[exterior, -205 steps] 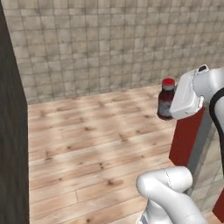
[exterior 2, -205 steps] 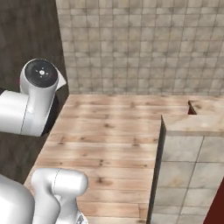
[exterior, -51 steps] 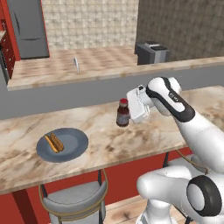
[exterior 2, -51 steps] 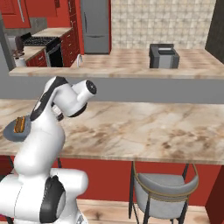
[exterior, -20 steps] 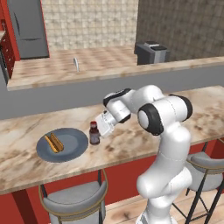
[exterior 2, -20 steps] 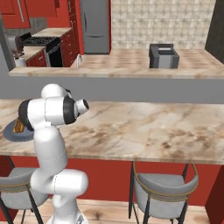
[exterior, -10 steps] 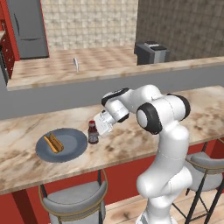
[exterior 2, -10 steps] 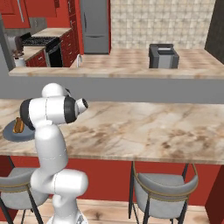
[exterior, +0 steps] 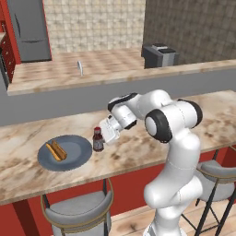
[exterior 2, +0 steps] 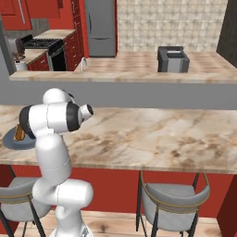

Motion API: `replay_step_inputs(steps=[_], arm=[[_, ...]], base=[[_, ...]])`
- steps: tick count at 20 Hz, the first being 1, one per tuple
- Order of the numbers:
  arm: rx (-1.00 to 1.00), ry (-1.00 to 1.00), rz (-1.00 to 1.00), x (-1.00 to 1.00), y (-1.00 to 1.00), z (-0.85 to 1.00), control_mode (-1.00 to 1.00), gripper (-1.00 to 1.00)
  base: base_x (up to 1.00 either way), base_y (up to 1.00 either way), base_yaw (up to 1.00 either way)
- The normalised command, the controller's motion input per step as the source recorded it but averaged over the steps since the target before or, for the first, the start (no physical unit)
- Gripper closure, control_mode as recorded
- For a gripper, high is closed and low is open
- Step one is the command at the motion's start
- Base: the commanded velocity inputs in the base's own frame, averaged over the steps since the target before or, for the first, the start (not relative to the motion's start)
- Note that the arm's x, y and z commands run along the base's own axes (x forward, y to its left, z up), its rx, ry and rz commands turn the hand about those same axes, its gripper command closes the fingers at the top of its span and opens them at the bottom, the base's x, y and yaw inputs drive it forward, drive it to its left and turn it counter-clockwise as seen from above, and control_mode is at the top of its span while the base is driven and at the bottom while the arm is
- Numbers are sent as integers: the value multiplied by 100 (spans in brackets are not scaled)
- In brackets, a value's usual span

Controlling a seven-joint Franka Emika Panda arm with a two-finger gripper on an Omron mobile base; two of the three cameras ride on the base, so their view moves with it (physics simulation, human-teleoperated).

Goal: Move the hot dog bun to the plate on the dining table and place the condiment next to that plate. Then navigate to the fridge and take the sausage and place it on the plate as well.

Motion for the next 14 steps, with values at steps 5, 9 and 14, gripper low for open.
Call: replay_step_inputs(steps=[5,9,14], arm=[[0,0,0,-5,-7,45,-100,-100],[0,3,0,-13,-3,94,-100,-100],[-5,7,-3,-28,0,100,-100,-100]], base=[[0,0,0],[0,0,0],[0,0,0]])
